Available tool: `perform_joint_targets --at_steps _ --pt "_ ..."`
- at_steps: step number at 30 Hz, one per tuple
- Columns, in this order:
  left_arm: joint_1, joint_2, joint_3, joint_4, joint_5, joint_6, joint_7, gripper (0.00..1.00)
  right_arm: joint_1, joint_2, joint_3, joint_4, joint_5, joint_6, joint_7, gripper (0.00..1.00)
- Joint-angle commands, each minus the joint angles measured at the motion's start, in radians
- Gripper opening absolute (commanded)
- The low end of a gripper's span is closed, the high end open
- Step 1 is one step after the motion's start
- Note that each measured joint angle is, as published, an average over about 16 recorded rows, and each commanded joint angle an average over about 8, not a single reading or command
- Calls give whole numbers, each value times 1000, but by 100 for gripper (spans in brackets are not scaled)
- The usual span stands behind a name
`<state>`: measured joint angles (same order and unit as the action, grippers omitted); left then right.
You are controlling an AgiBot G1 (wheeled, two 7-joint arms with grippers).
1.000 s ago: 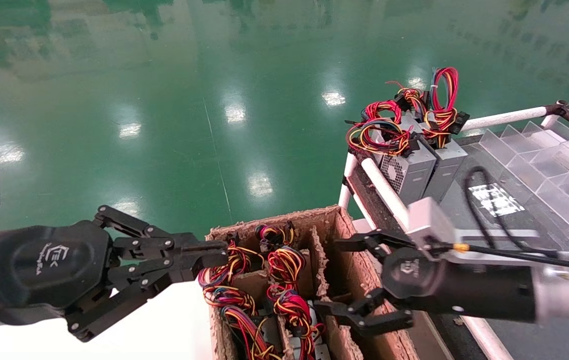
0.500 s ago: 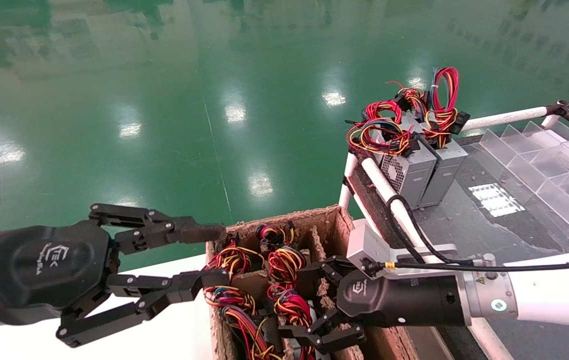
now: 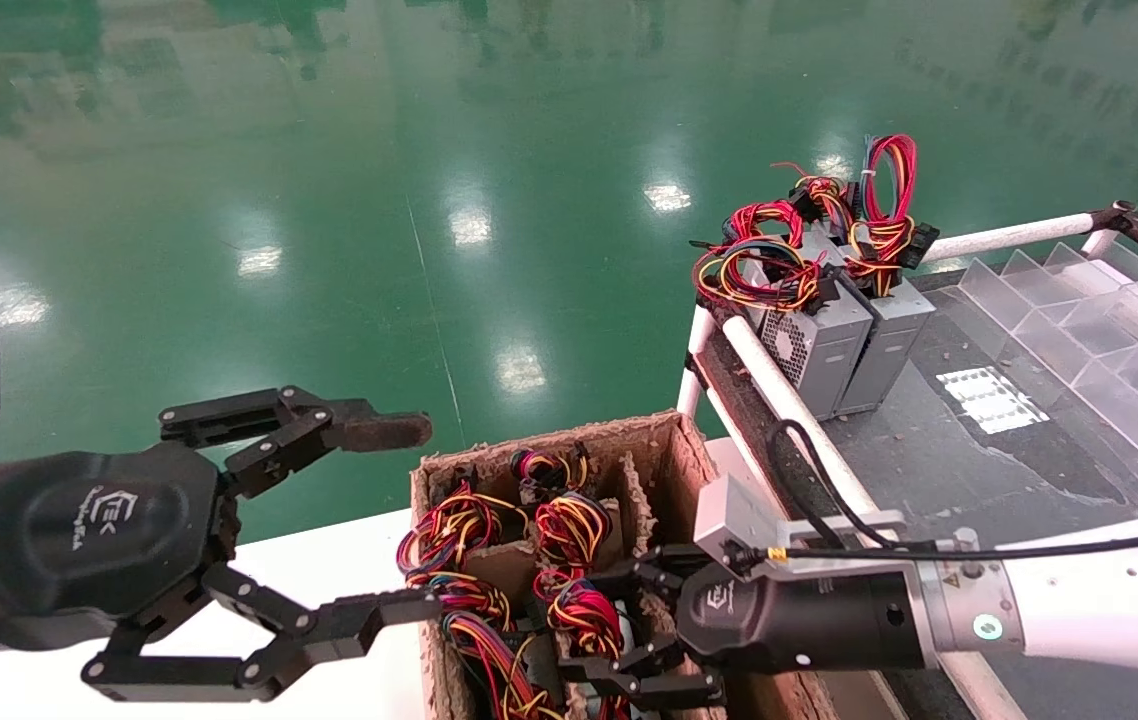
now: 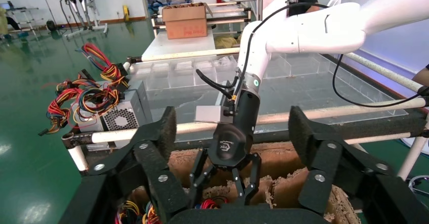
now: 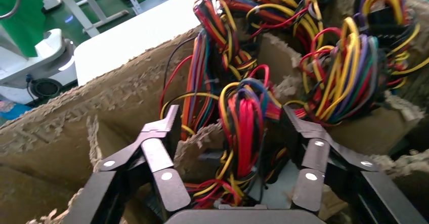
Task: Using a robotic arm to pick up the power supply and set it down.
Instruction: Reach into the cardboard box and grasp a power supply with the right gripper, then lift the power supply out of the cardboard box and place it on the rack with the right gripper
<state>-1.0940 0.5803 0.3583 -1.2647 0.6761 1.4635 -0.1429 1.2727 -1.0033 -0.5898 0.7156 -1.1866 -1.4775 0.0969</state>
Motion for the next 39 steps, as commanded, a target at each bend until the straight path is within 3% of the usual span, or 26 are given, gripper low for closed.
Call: perform_joint_targets --at_steps 1,23,33,39 --pt "0 0 0 0 0 0 0 100 -4 -1 1 -9 3 -6 -12 0" --pt "0 0 0 0 0 0 0 100 -39 37 28 7 38 1 -33 0" --pt "0 0 0 0 0 0 0 100 -41 187 121 187 172 -36 33 0" --pt "0 0 0 0 0 0 0 100 -55 292 209 284 268 12 70 0"
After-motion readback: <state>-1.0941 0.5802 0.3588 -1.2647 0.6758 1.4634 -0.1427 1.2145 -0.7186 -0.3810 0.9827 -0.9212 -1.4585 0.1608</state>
